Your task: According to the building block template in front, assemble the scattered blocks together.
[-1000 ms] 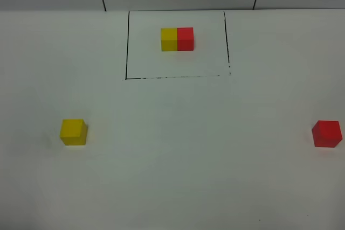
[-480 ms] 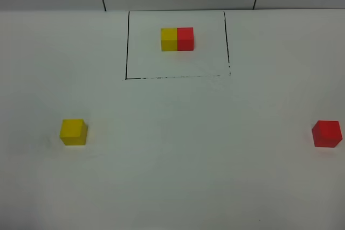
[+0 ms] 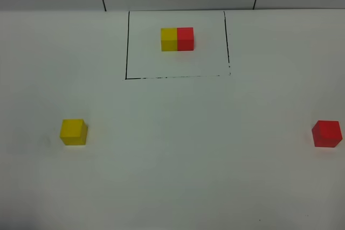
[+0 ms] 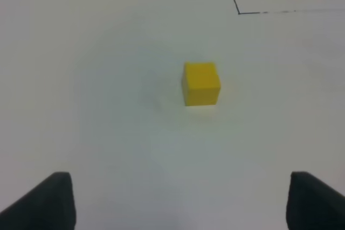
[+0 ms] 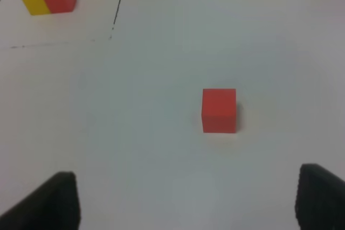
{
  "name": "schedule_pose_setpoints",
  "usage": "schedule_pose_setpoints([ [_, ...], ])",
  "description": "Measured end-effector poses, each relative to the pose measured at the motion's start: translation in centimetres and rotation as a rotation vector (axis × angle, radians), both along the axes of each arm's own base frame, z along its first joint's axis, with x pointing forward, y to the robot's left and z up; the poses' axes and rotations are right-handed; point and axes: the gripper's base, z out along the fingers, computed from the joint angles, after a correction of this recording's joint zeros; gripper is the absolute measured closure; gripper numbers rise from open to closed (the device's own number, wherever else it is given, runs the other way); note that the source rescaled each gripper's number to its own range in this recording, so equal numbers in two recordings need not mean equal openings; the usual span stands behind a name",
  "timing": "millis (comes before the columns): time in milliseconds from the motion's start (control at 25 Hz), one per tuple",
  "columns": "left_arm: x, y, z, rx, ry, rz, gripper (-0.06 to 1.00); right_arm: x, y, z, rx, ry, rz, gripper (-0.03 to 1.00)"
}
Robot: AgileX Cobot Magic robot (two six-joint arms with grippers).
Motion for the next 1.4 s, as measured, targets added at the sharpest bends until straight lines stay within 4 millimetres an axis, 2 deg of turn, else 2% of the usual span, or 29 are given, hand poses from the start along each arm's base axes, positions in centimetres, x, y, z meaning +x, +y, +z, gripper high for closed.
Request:
schedule_pose_setpoints([
  [160,4.1,0.1,1.5,0.017,0.165,0.071,0.16,0.0,0.0,0.0,0.000,0.000,0.000,0.31],
  [360,11.5,-0.4,2.1,0.023,0.450,0.122,0.16,0.0,0.0,0.0,0.000,0.000,0.000,0.31],
  [440,14.5,-0.9,1.6,0.013,0.554,0.125,0.16,0.0,0.0,0.0,0.000,0.000,0.000,0.31],
  [560,19.0,-1.6,-0.2,-0.005,0.708,0.127,0.16,0.0,0.0,0.0,0.000,0.000,0.000,0.31],
  [680,22.1,-2.1,-1.9,-0.015,0.807,0.120,0.16,0.0,0.0,0.0,0.000,0.000,0.000,0.31],
  [840,24.4,-3.0,-4.4,0.006,0.863,0.093,0.16,0.0,0.0,0.0,0.000,0.000,0.000,0.31],
  [960,25.3,-4.3,-5.8,0.025,0.861,0.054,0.16,0.0,0.0,0.0,0.000,0.000,0.000,0.31],
  [1120,26.0,-5.7,-7.0,0.036,0.853,0.017,0.13,0.0,0.0,0.0,0.000,0.000,0.000,0.31],
  [1400,27.0,-5.9,-8.8,0.016,0.867,0.058,0.09,0.0,0.0,0.0,0.000,0.000,0.000,0.31],
])
